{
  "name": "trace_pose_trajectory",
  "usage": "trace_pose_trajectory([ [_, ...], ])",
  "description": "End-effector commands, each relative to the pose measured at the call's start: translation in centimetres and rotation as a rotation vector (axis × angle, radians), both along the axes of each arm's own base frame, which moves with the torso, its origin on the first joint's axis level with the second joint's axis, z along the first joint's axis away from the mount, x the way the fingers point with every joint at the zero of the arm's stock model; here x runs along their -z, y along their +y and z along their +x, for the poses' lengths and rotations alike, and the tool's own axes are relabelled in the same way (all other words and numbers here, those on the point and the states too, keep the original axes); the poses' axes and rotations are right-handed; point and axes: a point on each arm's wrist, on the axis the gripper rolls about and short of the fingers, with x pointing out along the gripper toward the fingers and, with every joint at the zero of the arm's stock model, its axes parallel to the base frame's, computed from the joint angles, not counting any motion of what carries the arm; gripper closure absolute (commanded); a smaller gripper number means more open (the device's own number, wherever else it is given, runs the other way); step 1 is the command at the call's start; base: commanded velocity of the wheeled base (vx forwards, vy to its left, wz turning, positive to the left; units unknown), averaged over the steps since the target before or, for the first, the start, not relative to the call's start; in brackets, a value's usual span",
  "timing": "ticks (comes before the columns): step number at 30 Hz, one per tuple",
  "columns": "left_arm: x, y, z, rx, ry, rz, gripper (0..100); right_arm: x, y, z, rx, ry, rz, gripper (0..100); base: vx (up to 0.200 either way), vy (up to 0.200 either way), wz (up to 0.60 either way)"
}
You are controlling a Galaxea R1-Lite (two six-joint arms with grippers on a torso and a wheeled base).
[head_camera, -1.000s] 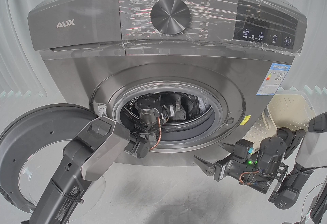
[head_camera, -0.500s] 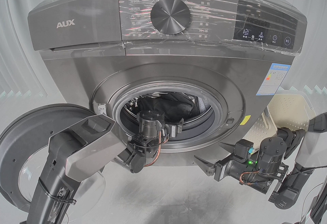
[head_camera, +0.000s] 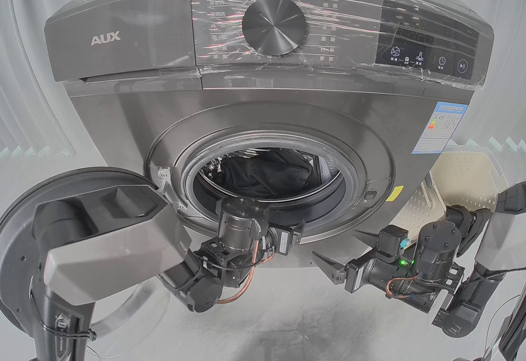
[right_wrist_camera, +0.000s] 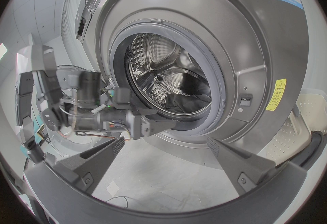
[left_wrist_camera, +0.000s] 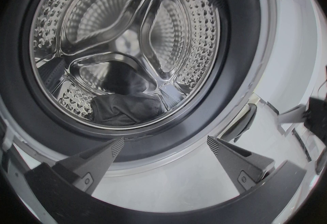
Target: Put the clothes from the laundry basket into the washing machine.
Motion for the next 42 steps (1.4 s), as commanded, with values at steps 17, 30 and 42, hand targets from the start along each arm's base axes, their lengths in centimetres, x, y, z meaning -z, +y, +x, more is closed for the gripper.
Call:
trace_pose_trajectory([
  [17, -10.8, 10.7, -17.0, 0.039, -0.046, -0.177, 0, -2.3, -3.2, -2.3, 0.071, -0.034, 0.018, 0, 0.000, 0.000, 0.00],
  [30, -11.7, 15.6, -19.0, -0.059, -0.122, -0.201, 0, -3.4, -5.9, -5.4, 0.120, -0.038, 0.036, 0, -0.046, 0.000, 0.00],
  [42, -11.3, 17.8, -20.3, -0.089, -0.153, -0.160, 0, -5.1, -7.1, -6.5, 0.191, -0.093, 0.065, 0, -0.083, 0.000, 0.00],
])
